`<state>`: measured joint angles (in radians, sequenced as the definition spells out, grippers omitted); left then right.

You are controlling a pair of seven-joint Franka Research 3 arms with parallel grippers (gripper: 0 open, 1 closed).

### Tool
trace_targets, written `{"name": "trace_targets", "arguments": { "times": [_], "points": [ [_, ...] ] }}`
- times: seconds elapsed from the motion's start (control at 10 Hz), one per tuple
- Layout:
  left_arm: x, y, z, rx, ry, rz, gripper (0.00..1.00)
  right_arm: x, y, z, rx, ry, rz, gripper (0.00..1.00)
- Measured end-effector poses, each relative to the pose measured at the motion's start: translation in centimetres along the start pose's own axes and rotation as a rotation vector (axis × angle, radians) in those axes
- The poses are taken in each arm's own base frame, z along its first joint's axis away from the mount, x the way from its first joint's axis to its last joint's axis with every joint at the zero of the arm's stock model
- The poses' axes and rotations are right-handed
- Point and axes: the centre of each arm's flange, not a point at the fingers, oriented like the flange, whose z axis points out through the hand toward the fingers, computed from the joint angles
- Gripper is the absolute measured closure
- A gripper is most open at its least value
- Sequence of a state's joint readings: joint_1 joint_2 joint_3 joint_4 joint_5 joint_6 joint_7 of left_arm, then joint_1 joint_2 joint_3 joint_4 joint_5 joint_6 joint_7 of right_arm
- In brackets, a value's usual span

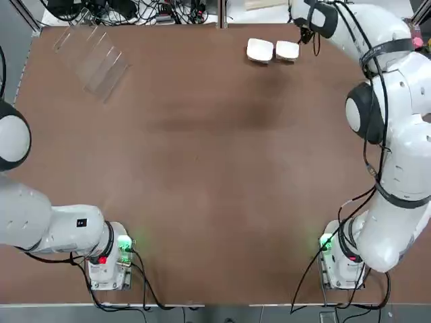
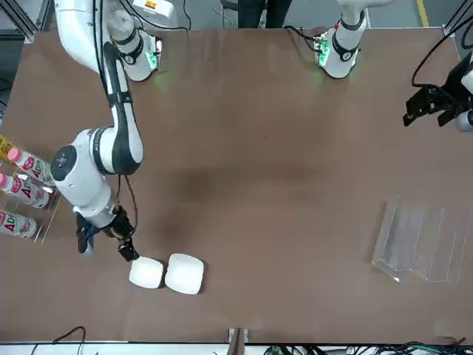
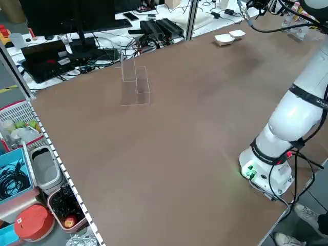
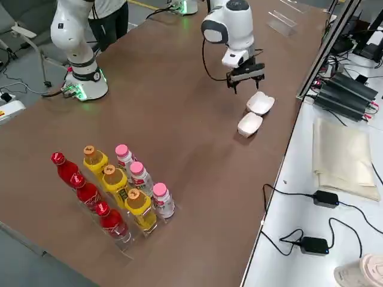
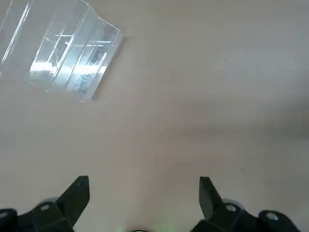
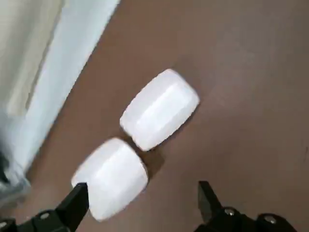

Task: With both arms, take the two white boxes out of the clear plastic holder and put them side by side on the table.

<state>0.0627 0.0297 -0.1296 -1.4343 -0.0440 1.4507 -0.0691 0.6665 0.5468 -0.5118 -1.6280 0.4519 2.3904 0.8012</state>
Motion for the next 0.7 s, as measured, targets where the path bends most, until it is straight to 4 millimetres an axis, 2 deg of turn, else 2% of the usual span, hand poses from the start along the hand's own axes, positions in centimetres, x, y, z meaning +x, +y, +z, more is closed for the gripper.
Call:
{"name": "trace_targets", "arguments": {
  "times": [0.1, 0.2, 0.4, 0.7],
  "points": [
    [0.0, 0.0, 0.0, 0.000, 0.000, 0.001, 0.00, -1.4, -0.8, -0.3, -0.005, -0.021, -0.172, 0.00],
    [0.0, 0.1, 0.0, 0.000, 0.000, 0.001, 0.00, -1.5, -1.1, -1.4, -0.006, -0.043, -0.304, 0.00],
    [0.0, 0.1, 0.0, 0.000, -0.003, 0.002, 0.00, -0.4, -0.8, -4.6, 0.014, -0.068, -0.487, 0.00],
    [-0.1, 0.2, 0.0, 0.000, -0.005, 0.004, 0.00, 2.1, 1.2, -7.2, 0.044, -0.168, -0.514, 0.00]
  ]
}}
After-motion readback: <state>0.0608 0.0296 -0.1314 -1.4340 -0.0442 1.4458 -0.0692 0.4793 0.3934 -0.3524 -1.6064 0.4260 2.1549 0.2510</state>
